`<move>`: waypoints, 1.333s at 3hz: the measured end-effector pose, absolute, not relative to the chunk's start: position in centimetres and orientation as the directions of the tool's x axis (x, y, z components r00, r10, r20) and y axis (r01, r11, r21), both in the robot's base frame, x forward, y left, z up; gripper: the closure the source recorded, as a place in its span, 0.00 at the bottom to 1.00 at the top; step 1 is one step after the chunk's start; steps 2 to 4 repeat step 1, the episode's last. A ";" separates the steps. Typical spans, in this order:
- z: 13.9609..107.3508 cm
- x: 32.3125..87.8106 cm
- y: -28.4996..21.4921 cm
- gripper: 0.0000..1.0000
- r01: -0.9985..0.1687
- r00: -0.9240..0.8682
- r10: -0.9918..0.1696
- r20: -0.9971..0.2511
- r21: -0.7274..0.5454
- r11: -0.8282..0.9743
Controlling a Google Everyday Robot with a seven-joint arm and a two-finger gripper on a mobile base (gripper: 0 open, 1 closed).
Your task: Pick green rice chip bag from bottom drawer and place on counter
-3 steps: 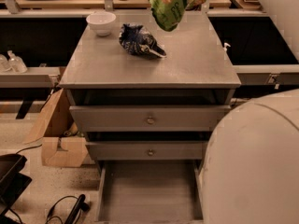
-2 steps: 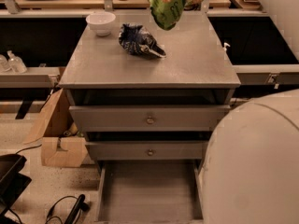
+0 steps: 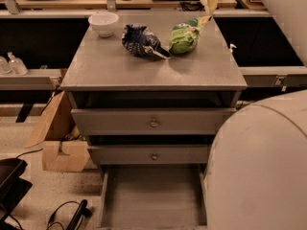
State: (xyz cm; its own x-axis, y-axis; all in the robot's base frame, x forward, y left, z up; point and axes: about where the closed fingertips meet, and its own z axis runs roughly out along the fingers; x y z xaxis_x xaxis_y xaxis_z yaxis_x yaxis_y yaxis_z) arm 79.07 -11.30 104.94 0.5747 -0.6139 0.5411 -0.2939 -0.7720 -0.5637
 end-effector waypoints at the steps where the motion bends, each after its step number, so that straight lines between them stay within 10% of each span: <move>1: 104.9 79.1 -11.3 0.00 -0.294 0.575 -0.614 0.541 -0.564 -0.772; 4: 104.9 79.1 -11.3 0.00 -0.294 0.575 -0.614 0.541 -0.564 -0.772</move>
Offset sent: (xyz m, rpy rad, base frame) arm 0.0000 0.0000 0.0000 0.0000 0.0000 0.0000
